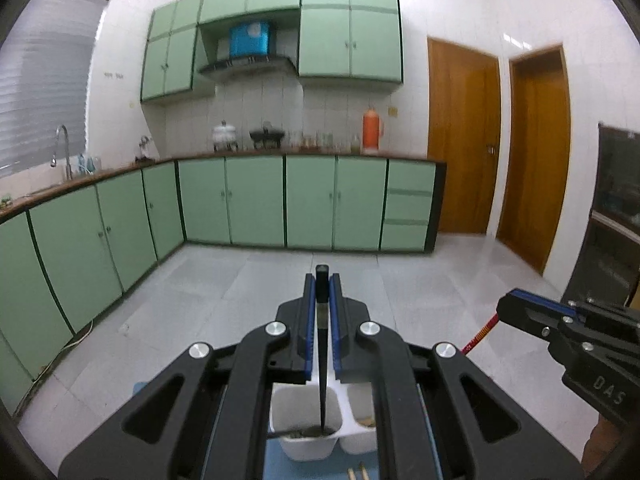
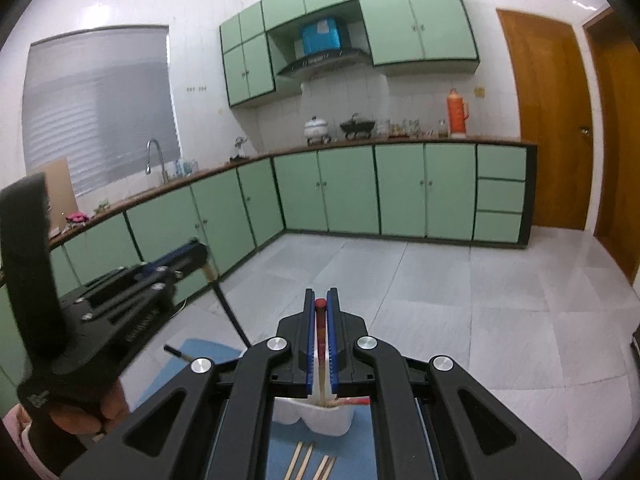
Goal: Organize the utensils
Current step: 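Open both tools and raise them away from the holder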
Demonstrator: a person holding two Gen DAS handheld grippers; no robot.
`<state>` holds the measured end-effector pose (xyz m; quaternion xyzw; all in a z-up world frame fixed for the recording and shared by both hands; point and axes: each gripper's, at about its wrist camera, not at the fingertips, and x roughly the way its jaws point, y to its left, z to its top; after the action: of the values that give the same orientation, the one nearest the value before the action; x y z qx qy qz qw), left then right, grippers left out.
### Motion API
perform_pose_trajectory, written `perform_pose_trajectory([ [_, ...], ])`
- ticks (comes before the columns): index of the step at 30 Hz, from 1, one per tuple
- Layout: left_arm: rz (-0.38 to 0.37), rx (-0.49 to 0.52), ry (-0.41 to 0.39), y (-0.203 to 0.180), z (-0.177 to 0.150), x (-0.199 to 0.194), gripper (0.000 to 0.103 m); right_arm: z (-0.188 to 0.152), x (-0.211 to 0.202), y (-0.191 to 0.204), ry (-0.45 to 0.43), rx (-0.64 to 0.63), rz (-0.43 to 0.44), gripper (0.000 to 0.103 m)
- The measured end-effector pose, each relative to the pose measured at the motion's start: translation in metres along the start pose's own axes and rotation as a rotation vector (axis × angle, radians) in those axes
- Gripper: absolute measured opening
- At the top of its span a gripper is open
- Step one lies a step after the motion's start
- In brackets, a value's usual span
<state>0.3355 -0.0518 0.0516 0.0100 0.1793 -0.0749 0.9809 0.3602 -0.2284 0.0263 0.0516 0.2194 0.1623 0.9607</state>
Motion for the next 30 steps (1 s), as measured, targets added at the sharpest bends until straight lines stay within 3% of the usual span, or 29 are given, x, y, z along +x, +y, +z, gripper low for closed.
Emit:
perform_pose_trajectory([
  [3,-0.008,-0.004,0.05,0.005,-0.012,0.005,0.008,-0.008,0.008,0.0,0.035,-0.001,0.012,0.009],
  [5,-0.011,-0.014,0.054,0.01,-0.017,0.0,0.026,-0.013,0.004,0.0,0.034,0.002,0.005,0.016],
  [7,-0.008,-0.018,0.039,0.015,-0.018,-0.007,0.038,-0.016,-0.003,-0.004,0.019,0.008,-0.016,0.022],
  [9,-0.006,-0.015,0.015,0.02,-0.018,-0.024,0.046,-0.02,-0.017,-0.006,-0.016,0.011,-0.055,0.035],
  [11,0.005,-0.019,-0.013,0.023,-0.02,-0.04,0.063,-0.027,-0.035,-0.007,-0.046,0.01,-0.091,0.051],
  [16,0.039,-0.024,-0.082,0.026,-0.04,-0.097,0.086,-0.057,-0.081,-0.007,-0.106,0.024,-0.146,0.076],
  [19,0.043,-0.011,-0.07,0.022,-0.062,-0.121,0.089,-0.084,-0.101,-0.006,-0.103,0.04,-0.165,0.085],
  [30,0.083,0.059,0.125,0.016,-0.157,-0.149,0.093,-0.18,-0.115,0.008,0.056,0.099,-0.187,0.089],
])
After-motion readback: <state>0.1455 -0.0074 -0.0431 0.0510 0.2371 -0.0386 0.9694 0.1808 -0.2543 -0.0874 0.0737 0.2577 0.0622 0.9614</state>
